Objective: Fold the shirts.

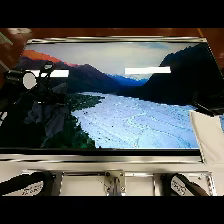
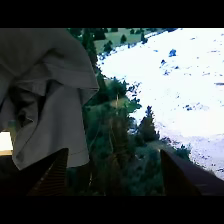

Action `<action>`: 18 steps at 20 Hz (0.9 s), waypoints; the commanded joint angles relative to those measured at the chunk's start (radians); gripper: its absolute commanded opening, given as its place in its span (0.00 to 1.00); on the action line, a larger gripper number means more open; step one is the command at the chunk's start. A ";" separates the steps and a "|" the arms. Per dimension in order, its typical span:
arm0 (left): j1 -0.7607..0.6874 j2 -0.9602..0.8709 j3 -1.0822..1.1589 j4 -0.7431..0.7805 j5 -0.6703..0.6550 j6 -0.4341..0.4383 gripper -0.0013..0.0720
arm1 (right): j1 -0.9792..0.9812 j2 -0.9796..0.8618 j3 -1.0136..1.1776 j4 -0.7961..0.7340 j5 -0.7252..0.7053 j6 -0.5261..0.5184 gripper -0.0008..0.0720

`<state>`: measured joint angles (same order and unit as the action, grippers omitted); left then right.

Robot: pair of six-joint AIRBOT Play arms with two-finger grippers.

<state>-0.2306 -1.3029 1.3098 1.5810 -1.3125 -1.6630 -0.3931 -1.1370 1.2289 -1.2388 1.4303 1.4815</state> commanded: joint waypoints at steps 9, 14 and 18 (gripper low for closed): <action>0.000 0.000 0.000 0.000 0.000 0.000 0.97 | 0.000 -0.001 0.000 0.000 -0.025 0.000 0.93; 0.000 0.000 0.000 0.000 0.000 0.000 0.97 | 0.000 -0.001 0.000 0.003 -0.027 0.003 0.93; 0.000 0.000 0.000 0.000 0.000 0.000 0.97 | 0.000 -0.001 0.000 0.003 0.019 -0.013 0.93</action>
<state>-0.2306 -1.3029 1.3098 1.5810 -1.3125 -1.6634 -0.3931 -1.1370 1.2289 -1.2369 1.4254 1.4826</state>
